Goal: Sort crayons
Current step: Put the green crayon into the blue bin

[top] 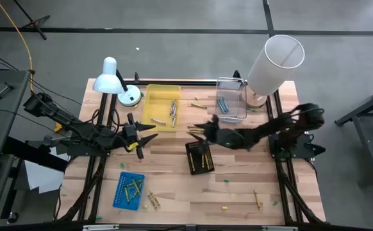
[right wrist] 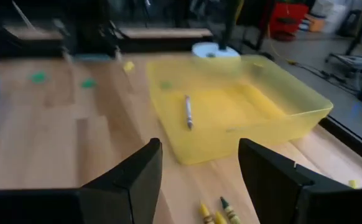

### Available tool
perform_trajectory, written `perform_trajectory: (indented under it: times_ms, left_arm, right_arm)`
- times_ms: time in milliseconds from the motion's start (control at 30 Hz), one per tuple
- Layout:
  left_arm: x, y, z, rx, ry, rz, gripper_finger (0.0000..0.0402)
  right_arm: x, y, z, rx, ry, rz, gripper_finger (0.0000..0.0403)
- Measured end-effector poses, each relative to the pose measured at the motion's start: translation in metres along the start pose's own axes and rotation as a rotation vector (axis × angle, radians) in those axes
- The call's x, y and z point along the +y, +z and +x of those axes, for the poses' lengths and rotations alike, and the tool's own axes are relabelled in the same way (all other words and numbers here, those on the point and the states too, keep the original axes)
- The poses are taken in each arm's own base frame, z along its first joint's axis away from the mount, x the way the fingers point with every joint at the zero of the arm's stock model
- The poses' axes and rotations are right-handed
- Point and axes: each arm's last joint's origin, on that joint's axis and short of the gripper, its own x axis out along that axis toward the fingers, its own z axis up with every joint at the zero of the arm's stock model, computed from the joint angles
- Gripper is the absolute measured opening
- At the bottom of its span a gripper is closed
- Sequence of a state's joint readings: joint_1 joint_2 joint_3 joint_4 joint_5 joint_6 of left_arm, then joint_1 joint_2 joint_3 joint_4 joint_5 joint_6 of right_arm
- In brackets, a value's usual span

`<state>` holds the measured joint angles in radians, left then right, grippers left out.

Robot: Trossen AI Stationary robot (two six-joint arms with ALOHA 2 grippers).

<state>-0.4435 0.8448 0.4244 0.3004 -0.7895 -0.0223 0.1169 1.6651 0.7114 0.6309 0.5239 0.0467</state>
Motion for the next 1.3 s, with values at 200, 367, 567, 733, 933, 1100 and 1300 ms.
perform_trajectory:
  times_ms: [200, 367, 567, 733, 933, 1100, 1300]
  left_arm:
    - [0.005, -0.001, 0.004, 0.012, 0.037, 0.015, 0.0154]
    - [0.008, -0.006, 0.012, 0.04, 0.081, 0.033, 0.0154]
    - [0.008, -0.019, 0.027, 0.098, 0.125, 0.066, 0.0154]
    - [0.006, -0.027, 0.04, 0.12, 0.121, 0.075, 0.0154]
    - [0.005, -0.028, 0.046, 0.106, 0.097, 0.045, 0.0154]
    - [0.005, -0.005, 0.044, 0.019, 0.047, -0.034, 0.0154]
    - [0.005, 0.002, 0.041, 0.002, 0.016, -0.008, 0.0154]
  right_arm:
    - [-0.002, 0.002, -0.046, -0.085, 0.083, 0.045, 0.0204]
    - [-0.005, 0.016, -0.064, -0.141, 0.129, 0.053, 0.0204]
    - [-0.003, 0.022, -0.071, -0.167, 0.146, 0.025, 0.0204]
    - [-0.003, 0.019, -0.071, -0.142, 0.144, 0.002, 0.0204]
    - [-0.007, 0.019, -0.067, -0.104, 0.025, 0.161, 0.0204]
    - [-0.038, 0.044, -0.024, 0.09, -0.227, 0.186, 0.0197]
    - [-0.105, 0.101, 0.047, 0.441, -0.251, 0.191, 0.0179]
